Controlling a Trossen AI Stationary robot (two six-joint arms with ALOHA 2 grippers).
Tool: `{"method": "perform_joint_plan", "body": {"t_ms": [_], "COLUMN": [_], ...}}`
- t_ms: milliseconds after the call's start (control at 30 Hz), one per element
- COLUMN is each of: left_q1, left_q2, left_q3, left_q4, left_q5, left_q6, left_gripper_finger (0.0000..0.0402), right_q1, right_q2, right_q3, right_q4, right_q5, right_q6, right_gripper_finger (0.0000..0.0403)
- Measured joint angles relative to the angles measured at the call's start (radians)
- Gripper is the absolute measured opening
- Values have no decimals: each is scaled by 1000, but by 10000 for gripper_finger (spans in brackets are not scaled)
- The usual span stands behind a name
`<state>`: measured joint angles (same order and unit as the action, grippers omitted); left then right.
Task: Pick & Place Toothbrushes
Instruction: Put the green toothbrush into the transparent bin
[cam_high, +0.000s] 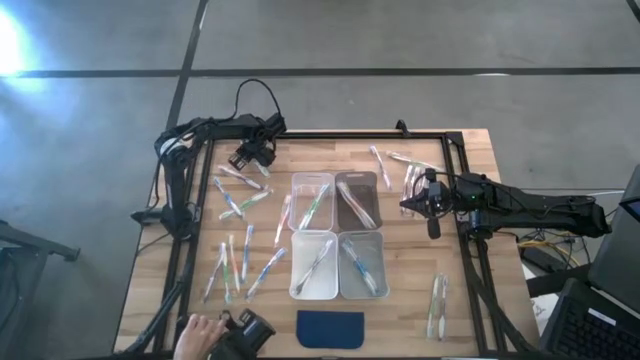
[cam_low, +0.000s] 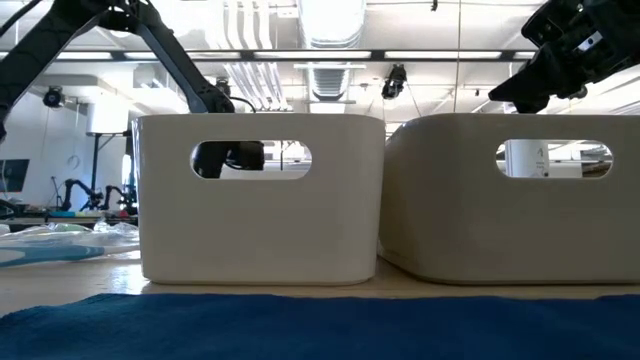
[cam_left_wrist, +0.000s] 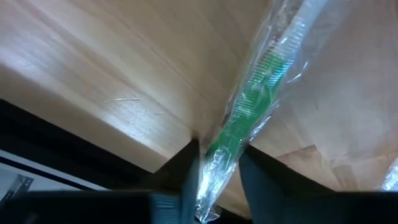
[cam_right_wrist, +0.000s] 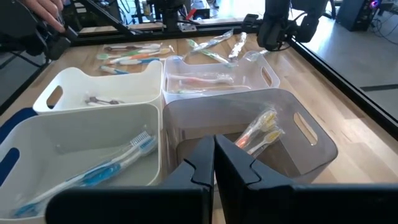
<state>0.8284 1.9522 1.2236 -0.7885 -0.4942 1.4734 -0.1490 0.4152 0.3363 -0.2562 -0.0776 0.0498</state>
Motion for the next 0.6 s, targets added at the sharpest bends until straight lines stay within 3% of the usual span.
{"method": "perform_joint_plan", "body": {"t_ms": [300, 600], "left_q1": [-1, -4], "left_q2": [-4, -32], "left_q3": [-2, -7], "left_q4": [4, -29], "left_q5": [-12, -29], "left_q6": [-9, -76], "left_gripper_finger": [28, 35], "right_q1": [0, 0], "right_q2": [0, 0], "right_q3": [0, 0], "right_q4": [0, 0], "right_q5": [0, 0], "right_q6": [0, 0], "right_gripper_finger": [8, 8]}}
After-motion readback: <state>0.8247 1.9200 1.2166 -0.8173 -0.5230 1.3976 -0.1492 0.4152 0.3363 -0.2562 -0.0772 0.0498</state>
